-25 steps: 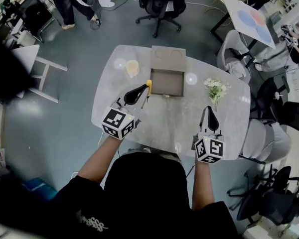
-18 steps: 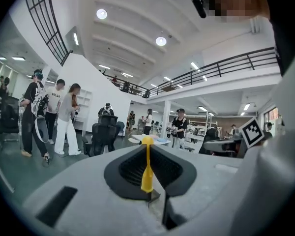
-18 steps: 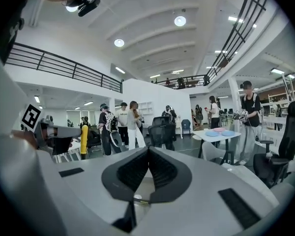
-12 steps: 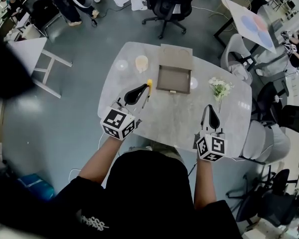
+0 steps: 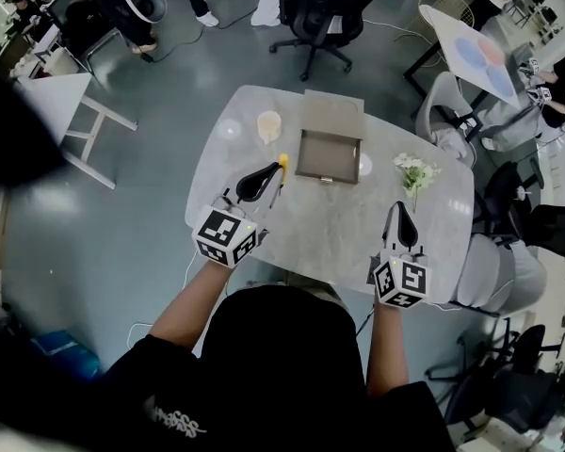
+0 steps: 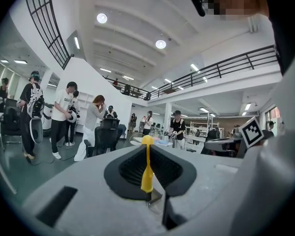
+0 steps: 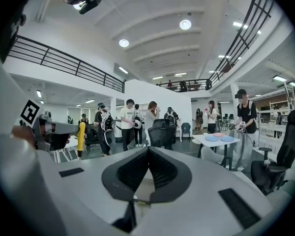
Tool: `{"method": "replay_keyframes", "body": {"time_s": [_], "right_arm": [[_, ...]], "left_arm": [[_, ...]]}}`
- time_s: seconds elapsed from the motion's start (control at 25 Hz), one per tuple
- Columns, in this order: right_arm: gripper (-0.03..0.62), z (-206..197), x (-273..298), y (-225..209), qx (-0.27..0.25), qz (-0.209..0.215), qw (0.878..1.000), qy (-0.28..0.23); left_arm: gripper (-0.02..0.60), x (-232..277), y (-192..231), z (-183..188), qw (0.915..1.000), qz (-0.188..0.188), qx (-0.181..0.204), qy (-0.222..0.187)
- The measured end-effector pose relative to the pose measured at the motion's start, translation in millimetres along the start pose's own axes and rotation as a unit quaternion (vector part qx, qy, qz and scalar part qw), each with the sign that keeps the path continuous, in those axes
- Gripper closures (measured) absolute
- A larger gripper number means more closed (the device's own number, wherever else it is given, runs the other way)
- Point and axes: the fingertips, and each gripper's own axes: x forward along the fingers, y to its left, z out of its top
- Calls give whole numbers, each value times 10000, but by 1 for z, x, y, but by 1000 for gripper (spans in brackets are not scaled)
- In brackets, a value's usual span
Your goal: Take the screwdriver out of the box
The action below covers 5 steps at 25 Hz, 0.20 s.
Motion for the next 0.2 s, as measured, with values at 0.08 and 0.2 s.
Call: {"method": "replay_keyframes", "body": {"time_s": [0.08, 0.2], "right_arm": [[582, -1, 1, -2, 5, -9, 10000, 0], [582, -2, 2, -4, 35, -2, 10000, 4]], "left_arm": [[551, 2, 0, 0, 10000, -15, 0, 0], [551, 6, 1, 0, 9999, -66, -155, -15]]}}
